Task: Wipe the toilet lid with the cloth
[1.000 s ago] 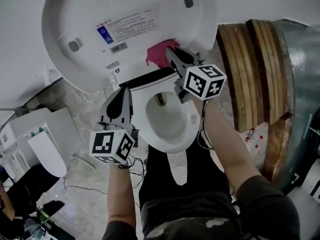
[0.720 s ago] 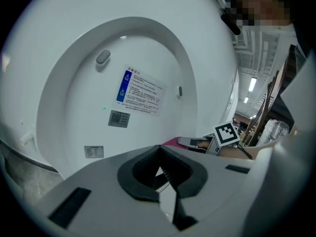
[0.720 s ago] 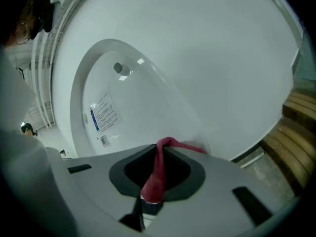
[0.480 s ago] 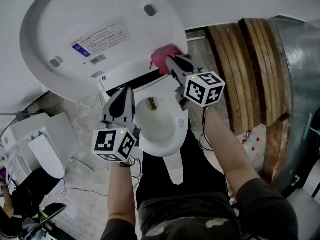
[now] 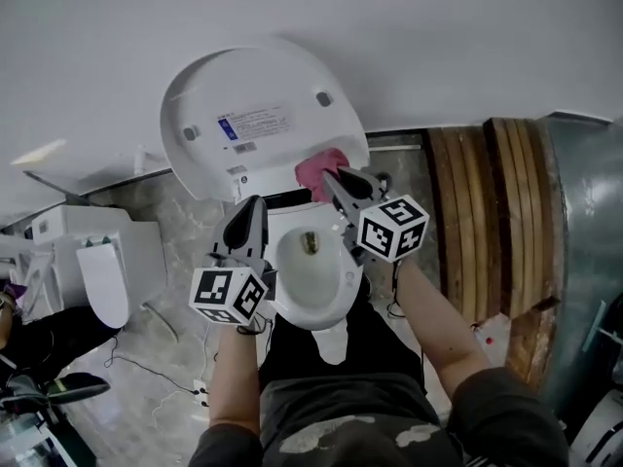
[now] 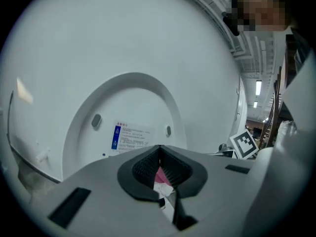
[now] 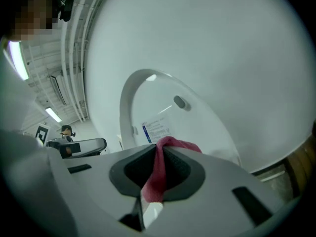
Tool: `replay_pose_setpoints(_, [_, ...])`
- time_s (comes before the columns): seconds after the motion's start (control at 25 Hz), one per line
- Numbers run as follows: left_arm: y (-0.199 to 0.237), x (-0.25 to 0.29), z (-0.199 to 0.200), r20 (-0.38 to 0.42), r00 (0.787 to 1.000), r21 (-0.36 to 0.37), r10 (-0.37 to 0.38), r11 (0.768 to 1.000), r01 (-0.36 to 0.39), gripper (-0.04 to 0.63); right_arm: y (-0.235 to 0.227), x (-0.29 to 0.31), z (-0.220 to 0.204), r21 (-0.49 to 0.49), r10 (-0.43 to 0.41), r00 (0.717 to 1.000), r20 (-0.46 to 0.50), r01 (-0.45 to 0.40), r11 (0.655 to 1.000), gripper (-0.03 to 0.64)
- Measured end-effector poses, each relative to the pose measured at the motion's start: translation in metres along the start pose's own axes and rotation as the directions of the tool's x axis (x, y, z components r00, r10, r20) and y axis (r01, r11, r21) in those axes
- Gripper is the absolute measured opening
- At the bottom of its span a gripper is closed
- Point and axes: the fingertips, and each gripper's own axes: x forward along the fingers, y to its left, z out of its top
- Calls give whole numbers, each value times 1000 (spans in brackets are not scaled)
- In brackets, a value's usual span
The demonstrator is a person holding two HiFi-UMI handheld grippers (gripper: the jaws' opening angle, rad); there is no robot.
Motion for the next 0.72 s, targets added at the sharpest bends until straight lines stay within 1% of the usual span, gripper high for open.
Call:
replay_pose_setpoints(0.16, [6, -16, 44, 60, 998, 55, 13, 998, -16, 8, 24, -8, 38, -56, 40, 999, 20, -39, 998, 41])
replay_pose_setpoints(0.24, [18, -22, 63, 84, 996, 59, 25, 998, -30, 8, 33, -10, 52, -76, 38, 999, 27, -36, 996, 41])
replay_pose_setpoints(0.32, [31, -24, 78, 98, 995, 65, 21, 998, -27, 8, 41, -8, 64, -85, 26, 999, 44, -22, 996, 41])
replay_pose_setpoints(0.48, [60, -22, 97, 108, 994, 64, -29, 998, 22, 8, 52, 4, 81, -92, -27, 996, 88, 35, 995, 41])
replay_pose_setpoints(0.6, [87, -22, 106, 98, 994, 90, -54, 995, 45, 8, 64, 17, 90, -89, -70, 991, 118, 80, 993, 41])
replay_pose_setpoints(0.72, [109, -19, 114, 87, 990, 103, -111, 989, 102, 9, 74, 33, 96, -89, -106, 985, 135, 119, 989, 41])
